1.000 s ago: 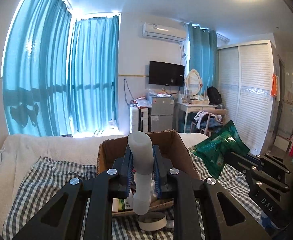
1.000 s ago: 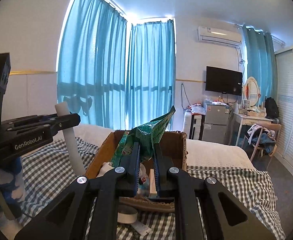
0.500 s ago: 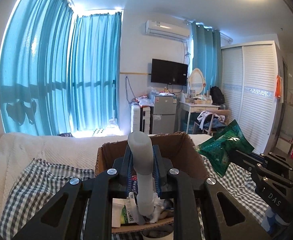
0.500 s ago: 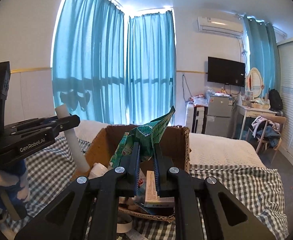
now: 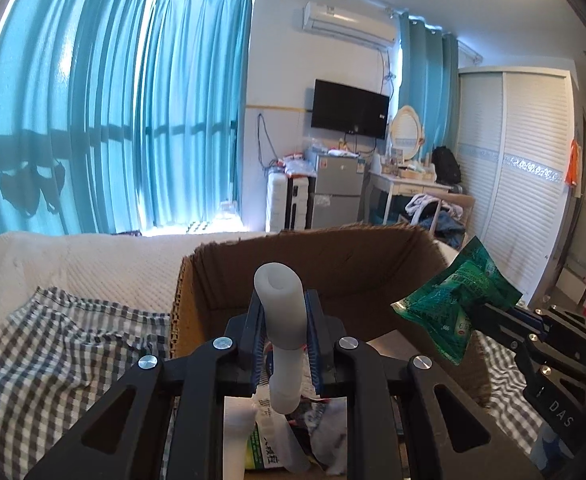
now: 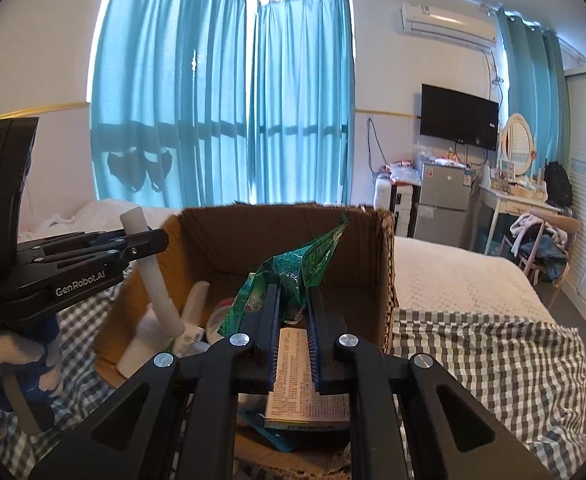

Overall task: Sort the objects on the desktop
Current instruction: 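Open both tools to drop the tube and green packet into the box, then move both open tools down toward the tape roll and bead bracelet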

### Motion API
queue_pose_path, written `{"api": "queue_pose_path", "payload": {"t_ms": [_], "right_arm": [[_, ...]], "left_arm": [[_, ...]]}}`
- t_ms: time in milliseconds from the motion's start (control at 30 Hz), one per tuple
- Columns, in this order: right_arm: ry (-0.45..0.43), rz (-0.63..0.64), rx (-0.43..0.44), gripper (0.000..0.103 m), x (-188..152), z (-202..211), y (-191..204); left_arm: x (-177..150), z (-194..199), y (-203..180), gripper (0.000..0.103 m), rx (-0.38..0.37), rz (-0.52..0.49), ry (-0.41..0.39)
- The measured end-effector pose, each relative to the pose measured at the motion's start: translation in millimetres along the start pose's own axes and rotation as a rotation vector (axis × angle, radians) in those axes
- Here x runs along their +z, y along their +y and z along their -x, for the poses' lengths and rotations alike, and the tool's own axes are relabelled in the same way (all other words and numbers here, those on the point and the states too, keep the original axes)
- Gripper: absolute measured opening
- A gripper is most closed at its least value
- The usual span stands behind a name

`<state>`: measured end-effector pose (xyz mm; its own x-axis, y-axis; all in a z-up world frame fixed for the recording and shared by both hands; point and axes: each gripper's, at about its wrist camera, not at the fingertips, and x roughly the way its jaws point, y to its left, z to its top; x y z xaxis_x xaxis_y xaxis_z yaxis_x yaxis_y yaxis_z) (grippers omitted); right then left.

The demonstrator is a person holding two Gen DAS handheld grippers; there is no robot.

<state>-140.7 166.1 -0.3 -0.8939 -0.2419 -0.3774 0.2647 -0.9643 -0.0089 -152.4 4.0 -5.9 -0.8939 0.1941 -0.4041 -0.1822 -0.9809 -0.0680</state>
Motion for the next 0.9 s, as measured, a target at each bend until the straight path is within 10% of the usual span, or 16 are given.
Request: {"api": "queue_pose_path", "payload": {"t_ms": [200, 333, 500, 733, 900], "right_arm": [[0.047, -0.017, -0.007, 0.012, -12, -19, -10], [0.042, -0.023, -0.021, 0.046, -12, -16, -12], [-0.004, -0.042, -0.028, 0.061, -3, 3, -14], [-0.047, -0.053, -0.034, 0.085, 9, 35, -6], [-0.087, -0.052, -0.035, 0.092, 19, 65, 0]], "left_arm": [[-14, -22, 4, 0.020, -0.006, -0.003, 0.052], [-18, -27, -3, 0.022, -0.015, -0.036, 0.080], [-12, -9, -9, 0.070, 0.003, -0.037, 0.021], [7, 26, -4, 0.101, 0.038, -0.006, -0.055], [17, 57, -3, 0.103, 0.058, 0.033, -0.094]]}}
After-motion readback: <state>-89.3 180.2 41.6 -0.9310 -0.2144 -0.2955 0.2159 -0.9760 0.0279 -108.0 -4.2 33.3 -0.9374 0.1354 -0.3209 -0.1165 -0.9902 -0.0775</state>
